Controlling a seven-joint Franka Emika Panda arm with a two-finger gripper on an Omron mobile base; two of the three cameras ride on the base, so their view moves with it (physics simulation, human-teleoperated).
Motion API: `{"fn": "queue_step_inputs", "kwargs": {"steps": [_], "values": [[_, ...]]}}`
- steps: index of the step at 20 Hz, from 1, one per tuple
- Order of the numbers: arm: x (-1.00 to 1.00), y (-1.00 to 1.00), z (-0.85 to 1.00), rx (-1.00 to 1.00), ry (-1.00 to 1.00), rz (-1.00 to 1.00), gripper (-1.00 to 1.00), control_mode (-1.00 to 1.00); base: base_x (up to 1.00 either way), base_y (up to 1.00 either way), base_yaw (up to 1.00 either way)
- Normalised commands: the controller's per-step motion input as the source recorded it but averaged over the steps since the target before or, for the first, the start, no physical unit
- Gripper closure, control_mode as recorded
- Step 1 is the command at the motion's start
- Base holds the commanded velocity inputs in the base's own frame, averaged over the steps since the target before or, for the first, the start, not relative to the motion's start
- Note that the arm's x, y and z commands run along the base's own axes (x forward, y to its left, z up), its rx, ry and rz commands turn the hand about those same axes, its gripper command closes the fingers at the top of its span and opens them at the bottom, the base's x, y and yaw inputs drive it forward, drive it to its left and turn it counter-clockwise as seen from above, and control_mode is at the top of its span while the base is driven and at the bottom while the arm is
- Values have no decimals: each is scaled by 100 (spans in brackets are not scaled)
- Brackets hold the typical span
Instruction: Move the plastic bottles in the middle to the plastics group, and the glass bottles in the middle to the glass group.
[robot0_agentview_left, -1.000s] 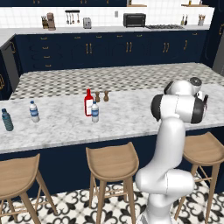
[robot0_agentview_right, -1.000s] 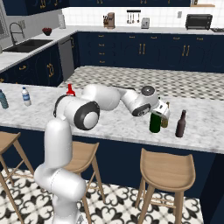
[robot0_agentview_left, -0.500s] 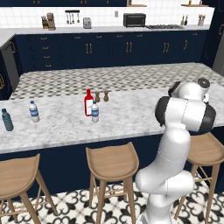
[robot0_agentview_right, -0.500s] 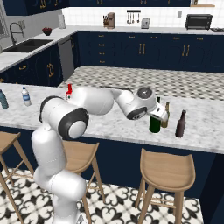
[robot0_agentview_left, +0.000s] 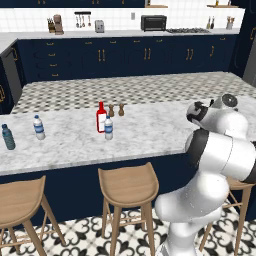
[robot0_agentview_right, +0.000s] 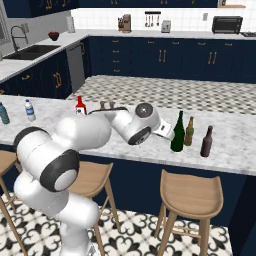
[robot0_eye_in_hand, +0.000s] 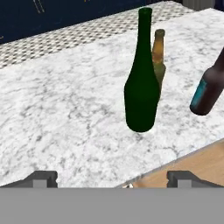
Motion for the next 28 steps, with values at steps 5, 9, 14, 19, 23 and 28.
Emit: {"fn": "queue_step_inputs", "kwargs": {"steps": [5,9,14,19,23,28], "values": [[-15,90,49,0,1,12,-100,-100,0,0,0],[-10,100,37,0,8,20,-100,-100,0,0,0],[-11,100,30,0,20,28,-100,-100,0,0,0],[-2,99,15,0,25,28,-100,-100,0,0,0],[-10,74,19,0,12,27,-100,-100,0,0,0],[-9,73,27,0,12,24,-100,-100,0,0,0]]}}
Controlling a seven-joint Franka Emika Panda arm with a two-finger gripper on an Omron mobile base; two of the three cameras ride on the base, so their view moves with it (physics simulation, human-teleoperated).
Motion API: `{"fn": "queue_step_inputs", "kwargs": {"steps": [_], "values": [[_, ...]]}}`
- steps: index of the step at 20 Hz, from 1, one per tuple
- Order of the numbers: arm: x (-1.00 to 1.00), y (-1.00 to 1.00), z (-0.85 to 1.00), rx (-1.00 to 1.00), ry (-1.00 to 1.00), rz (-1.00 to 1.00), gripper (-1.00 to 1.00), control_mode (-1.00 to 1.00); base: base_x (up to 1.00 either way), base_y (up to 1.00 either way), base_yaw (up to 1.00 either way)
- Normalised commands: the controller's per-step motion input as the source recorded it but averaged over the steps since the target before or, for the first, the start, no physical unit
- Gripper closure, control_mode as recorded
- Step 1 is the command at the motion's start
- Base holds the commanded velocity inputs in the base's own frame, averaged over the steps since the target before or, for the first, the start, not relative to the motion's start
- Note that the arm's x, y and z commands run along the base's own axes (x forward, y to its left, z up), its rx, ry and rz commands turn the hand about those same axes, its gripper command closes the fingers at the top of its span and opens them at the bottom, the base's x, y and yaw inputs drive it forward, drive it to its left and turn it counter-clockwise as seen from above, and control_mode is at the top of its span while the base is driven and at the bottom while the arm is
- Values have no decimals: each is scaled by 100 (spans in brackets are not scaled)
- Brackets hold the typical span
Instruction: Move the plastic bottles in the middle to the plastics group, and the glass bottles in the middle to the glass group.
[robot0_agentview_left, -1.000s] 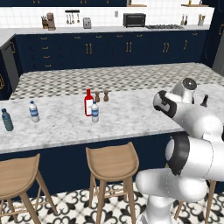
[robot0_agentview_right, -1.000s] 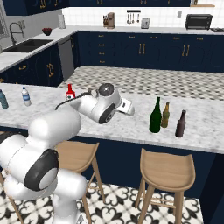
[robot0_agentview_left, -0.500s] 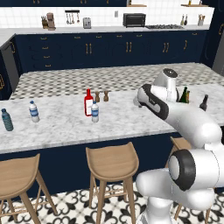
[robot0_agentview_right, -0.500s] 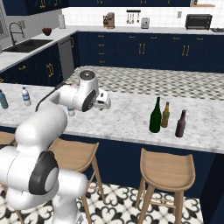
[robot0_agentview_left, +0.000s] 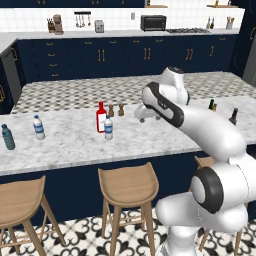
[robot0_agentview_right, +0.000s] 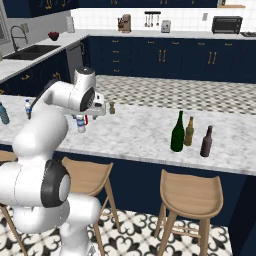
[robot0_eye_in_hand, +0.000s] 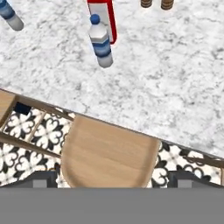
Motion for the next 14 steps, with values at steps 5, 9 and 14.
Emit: {"fn": "queue_step_inputs", "kwargs": {"steps": [5,9,14], "values": [[-18,73,12,0,6,24,-100,-100,0,0,0],[1,72,0,-1,2,22,-100,-100,0,0,0],[36,57,-20,-18,1,9,-100,-100,0,0,0]]}}
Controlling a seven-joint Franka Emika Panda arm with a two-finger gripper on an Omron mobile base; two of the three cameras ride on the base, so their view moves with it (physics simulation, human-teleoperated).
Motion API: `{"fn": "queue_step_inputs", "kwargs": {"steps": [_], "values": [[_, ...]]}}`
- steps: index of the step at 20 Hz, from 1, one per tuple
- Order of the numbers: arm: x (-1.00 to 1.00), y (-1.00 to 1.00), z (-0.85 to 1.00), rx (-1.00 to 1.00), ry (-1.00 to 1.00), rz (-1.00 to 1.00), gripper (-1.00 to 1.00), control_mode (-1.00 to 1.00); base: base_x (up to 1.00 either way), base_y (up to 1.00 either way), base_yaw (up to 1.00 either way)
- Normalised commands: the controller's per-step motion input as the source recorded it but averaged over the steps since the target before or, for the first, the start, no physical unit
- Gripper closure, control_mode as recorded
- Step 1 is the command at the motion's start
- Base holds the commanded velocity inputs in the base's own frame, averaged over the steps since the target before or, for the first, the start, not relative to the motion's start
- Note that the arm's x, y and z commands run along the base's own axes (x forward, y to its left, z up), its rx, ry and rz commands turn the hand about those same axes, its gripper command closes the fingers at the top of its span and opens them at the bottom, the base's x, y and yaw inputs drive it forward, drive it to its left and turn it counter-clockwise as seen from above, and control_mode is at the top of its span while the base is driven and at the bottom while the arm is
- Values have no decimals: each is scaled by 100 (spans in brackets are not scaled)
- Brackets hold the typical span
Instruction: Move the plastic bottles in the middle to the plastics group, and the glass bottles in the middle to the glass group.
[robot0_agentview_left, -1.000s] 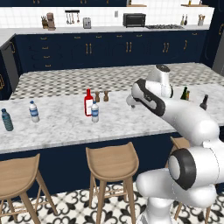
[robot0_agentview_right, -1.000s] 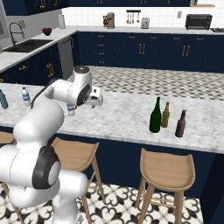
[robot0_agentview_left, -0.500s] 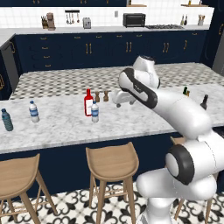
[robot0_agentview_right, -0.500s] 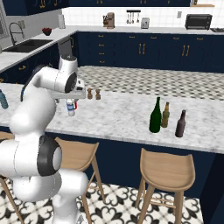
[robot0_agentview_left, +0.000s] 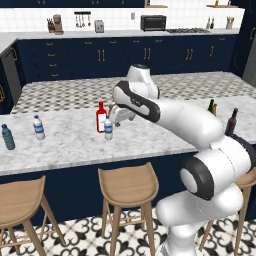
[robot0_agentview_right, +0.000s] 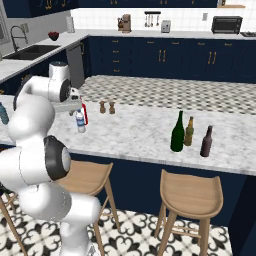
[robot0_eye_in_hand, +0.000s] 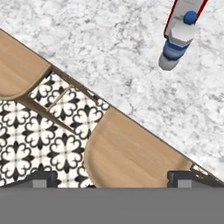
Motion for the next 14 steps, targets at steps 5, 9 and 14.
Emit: {"fn": "queue_step_inputs", "kwargs": {"steps": [5,9,14], "values": [[91,11,-19,-14,1,1,-100,-100,0,0,0],[100,0,-25,-5,0,2,-100,-100,0,0,0],[94,0,-38,-3,2,2,-100,-100,0,0,0]]}}
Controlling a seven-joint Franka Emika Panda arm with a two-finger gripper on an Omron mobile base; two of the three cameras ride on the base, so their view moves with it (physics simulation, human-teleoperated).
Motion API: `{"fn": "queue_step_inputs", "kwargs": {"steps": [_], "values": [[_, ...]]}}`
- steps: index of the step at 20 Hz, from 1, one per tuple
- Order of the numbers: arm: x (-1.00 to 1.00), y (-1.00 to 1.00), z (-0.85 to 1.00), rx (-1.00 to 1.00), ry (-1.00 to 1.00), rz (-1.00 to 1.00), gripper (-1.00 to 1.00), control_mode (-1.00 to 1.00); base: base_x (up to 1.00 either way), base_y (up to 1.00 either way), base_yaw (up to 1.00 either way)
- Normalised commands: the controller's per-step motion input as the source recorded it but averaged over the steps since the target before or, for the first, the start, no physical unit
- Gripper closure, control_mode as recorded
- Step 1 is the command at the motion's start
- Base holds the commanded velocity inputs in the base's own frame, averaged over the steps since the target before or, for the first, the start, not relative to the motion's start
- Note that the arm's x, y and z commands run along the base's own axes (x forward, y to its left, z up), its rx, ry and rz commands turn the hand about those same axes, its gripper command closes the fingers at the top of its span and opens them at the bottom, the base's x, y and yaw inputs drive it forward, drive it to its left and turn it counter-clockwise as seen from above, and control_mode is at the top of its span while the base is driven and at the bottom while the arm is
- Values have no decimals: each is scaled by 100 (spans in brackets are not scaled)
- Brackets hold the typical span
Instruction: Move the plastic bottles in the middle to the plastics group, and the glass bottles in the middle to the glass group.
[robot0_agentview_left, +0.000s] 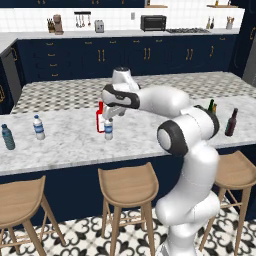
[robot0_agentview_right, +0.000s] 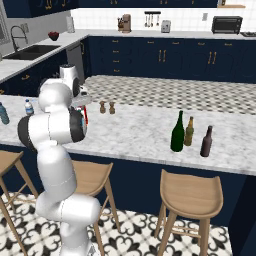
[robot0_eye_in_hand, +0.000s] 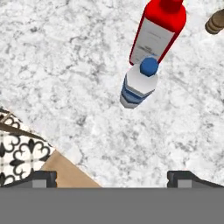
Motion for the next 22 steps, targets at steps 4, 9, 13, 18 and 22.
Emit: {"fn": "queue_step_inputs", "kwargs": {"steps": [4,9,13,18,22], "values": [[69,6,-49,-5,0,1,-100,-100,0,0,0],[7,29,-1,-4,0,1,-100,-100,0,0,0],[20,26,0,0,0,0,-100,-100,0,0,0],[14,0,-29,1,-2,-7,-100,-100,0,0,0],[3,0,-34,4,-7,-7,-100,-100,0,0,0]]}}
